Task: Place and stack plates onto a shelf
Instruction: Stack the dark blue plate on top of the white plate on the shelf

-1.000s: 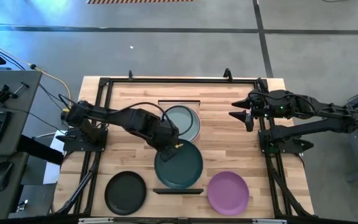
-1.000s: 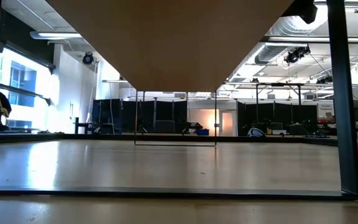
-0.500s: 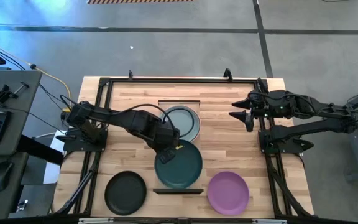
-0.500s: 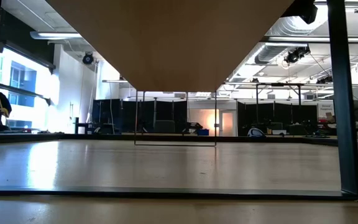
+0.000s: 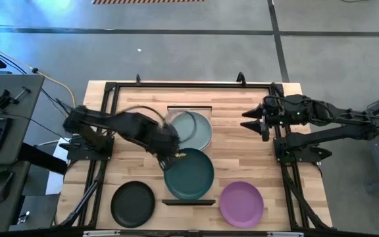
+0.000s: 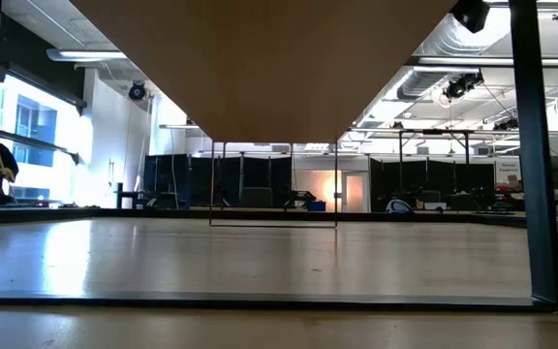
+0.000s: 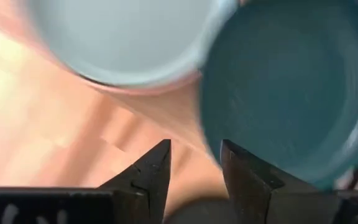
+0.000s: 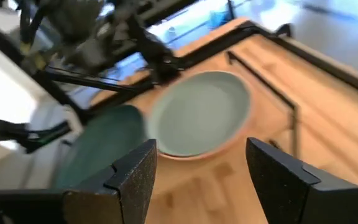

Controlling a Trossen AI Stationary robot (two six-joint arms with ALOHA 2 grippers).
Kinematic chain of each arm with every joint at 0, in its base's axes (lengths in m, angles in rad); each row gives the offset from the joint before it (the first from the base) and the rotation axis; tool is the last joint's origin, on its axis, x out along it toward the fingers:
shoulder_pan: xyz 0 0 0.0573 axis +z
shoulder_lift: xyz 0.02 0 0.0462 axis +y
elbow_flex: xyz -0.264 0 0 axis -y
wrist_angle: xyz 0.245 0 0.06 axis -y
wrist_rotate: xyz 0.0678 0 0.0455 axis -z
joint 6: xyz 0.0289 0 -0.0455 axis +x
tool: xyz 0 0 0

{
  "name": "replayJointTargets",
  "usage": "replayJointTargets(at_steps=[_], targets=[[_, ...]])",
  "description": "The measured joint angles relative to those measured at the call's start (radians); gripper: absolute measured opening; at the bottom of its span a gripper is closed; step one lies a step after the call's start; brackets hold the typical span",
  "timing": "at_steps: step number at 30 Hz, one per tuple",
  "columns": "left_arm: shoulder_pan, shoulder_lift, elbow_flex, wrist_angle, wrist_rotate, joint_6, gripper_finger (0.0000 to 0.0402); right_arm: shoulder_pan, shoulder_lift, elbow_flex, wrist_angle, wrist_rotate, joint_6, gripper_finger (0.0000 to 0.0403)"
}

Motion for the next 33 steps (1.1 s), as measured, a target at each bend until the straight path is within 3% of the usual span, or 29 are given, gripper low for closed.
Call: replayJointTargets(at_steps=[4, 7, 10, 14, 17, 20, 26, 33], targets=[[-0.06, -0.118, -0.022, 0.034, -0.303, -0.092, 0.0133, 0.061, 0.082, -0.019, 0.101, -0.005, 0.057, 0.0226], [-0.124, -0.193, -0.069, 0.073, -0.521, -0.153, 0.0133, 0.131, 0.179, -0.046, 0.199, 0.048, 0.111, 0.0199], [-0.205, -0.256, -0.164, 0.133, -0.713, -0.208, 0.0126, 0.197, 0.283, -0.053, 0.272, 0.088, 0.163, 0.0135], [-0.304, -0.325, -0.342, 0.222, -0.845, -0.316, 0.008, 0.259, 0.397, -0.054, 0.339, 0.139, 0.232, 0.0021], [-0.353, -0.381, -0.48, 0.305, -0.863, -0.425, 0.002, 0.287, 0.454, -0.053, 0.36, 0.209, 0.281, 0.002], [-0.383, -0.446, -0.62, 0.46, -0.85, -0.431, 0.0008, 0.292, 0.508, -0.053, 0.422, 0.217, 0.298, 0.0008], [-0.35, -0.612, -0.896, 0.988, -0.706, -0.073, 0.0001, 0.292, 0.554, -0.053, 0.569, 0.175, 0.212, 0.0004], [-0.168, -0.852, -1.193, 1.495, -0.487, 0.298, 0.0, 0.29, 0.538, -0.053, 0.547, 0.229, 0.217, 0.0]])
